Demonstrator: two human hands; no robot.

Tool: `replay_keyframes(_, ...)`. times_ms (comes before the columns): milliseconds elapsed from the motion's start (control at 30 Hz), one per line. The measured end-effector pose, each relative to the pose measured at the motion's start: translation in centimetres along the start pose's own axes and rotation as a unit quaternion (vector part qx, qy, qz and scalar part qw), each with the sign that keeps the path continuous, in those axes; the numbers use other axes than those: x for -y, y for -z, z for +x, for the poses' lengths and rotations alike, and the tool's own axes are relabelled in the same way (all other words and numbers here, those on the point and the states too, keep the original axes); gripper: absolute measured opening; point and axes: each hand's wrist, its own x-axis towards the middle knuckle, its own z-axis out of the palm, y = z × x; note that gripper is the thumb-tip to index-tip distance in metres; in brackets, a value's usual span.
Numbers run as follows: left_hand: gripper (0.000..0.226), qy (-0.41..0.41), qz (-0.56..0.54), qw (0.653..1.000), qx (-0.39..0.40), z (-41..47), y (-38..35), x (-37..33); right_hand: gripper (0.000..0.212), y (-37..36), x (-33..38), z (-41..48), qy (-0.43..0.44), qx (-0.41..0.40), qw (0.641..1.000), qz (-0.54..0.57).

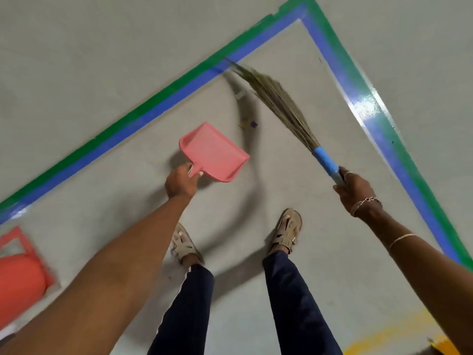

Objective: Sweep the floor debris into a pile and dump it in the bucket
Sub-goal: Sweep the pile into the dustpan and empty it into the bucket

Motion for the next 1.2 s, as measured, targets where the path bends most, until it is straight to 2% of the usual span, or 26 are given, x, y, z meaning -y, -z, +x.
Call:
replay_keyframes(233,0.040,-0.044,0.033,0.998,-0.002,10.0,-9.0,1.9,0.064,-2.9,-0.4,15.6,0.080,-0.052,0.992,-0.086)
replay_keyframes(333,0.039,-0.066,0.059,0.996,-0.006,12.6,-11.1,3.0,0.064,-3.7,-1.1,20.8,0.059,-0.039,0.993,-0.092)
replay_keyframes(467,0.042,-0.091,0.104,0.990,0.003,14.1,-12.5,4.5,0.064,-4.8,-3.1,22.9,0.031,-0.008,0.997,-0.076)
replay_keyframes(733,0.042,-0.045,0.087,0.995,0.007,13.9,-12.3,3.8,0.068,-9.6,-7.7,15.0,0.056,0.120,0.991,-0.020)
replay_keyframes(900,0.039,-0.035,0.076,0.996,0.023,13.8,-11.9,3.1,0.069,-12.2,-10.0,8.2,0.113,0.172,0.978,0.024)
replay_keyframes(1033,0.035,-0.030,0.070,0.997,0.022,13.7,-11.7,3.1,0.071,-12.7,-11.3,4.3,0.144,0.149,0.975,0.075)
replay_keyframes(1200,0.030,-0.031,0.081,0.996,0.009,13.9,-11.3,4.1,0.068,-11.1,-12.7,2.9,0.146,0.070,0.982,0.096)
